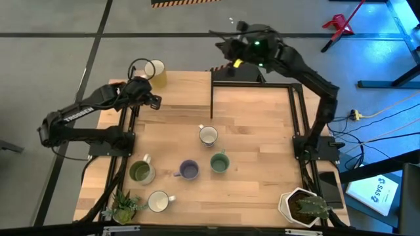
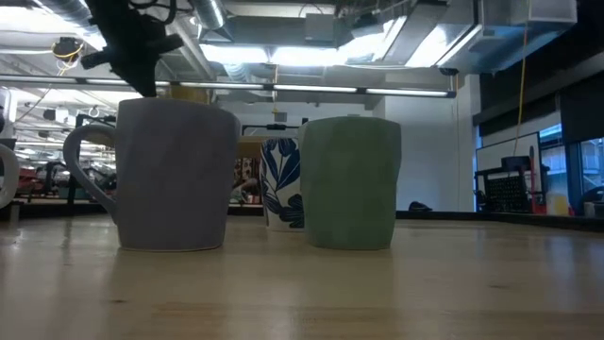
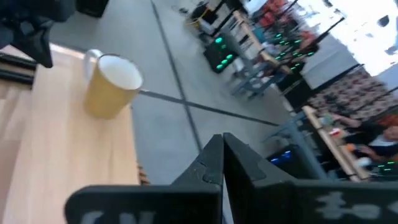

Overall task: Place coffee mugs
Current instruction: Put the yellow cup on the shelf

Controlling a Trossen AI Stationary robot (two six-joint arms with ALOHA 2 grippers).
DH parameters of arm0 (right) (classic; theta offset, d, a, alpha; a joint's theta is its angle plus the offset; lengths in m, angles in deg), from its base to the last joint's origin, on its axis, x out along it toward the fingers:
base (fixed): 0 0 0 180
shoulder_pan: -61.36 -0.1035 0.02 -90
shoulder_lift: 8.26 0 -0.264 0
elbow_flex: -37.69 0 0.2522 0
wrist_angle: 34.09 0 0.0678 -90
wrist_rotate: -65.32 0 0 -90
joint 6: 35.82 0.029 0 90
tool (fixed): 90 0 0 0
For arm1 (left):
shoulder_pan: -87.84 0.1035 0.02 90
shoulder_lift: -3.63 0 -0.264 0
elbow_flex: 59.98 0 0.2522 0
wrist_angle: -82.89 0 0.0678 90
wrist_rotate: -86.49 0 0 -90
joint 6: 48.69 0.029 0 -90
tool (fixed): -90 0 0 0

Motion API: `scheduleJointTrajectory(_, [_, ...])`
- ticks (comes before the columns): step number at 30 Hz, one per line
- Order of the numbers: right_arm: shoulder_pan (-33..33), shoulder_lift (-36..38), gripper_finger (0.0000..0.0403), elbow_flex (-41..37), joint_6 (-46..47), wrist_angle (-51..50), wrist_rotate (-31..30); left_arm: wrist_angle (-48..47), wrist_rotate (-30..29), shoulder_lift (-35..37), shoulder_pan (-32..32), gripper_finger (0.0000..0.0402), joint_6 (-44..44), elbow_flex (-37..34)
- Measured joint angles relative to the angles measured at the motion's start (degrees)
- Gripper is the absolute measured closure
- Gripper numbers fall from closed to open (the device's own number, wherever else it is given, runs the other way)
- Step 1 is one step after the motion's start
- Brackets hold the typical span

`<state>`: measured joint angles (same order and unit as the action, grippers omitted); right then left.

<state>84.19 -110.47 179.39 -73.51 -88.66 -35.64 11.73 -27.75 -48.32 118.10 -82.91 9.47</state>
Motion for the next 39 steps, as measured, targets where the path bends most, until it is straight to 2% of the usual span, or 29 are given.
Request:
scheduleJointTrajectory(5, [0.08, 0.26, 0.0403, -0.22, -0.33, -3.63, -0.59, 9.41, 9.08, 3.23, 2.03, 0.0402, 2.24, -2.1])
scheduleJointTrajectory(11, [0.07, 0.35, 0.0403, -0.15, -0.37, -6.82, -0.57, 9.93, 12.02, 7.86, 4.78, 0.0402, 5.25, -2.25])
scheduleJointTrajectory(19, [0.07, 0.33, 0.0403, -0.15, -1.33, -7.79, -0.48, 11.51, 11.83, 15.17, 11.76, 0.0402, 7.48, -4.84])
scheduleJointTrajectory(25, [0.07, 0.33, 0.0403, -0.15, -1.6, -7.81, -0.46, 15.04, 14.73, 14.77, 13.98, 0.0402, 7.76, -9.7])
scheduleJointTrajectory(29, [0.07, 0.33, 0.0403, -0.15, -1.64, -8.08, -0.43, 18.35, 14.27, 14.85, 15.13, 0.0402, 7.61, -11.63])
scheduleJointTrajectory(33, [0.07, 0.33, 0.0403, -0.13, -1.76, -10.11, -0.42, 18.61, 11.35, 14.86, 16.28, 0.0402, 8.8, -11.76])
scheduleJointTrajectory(39, [0.07, -0.05, 0.0403, -0.11, -1.65, -11.34, 1.25, 18.67, 10.06, 14.67, 18.85, 0.0402, 10.61, -11.76])
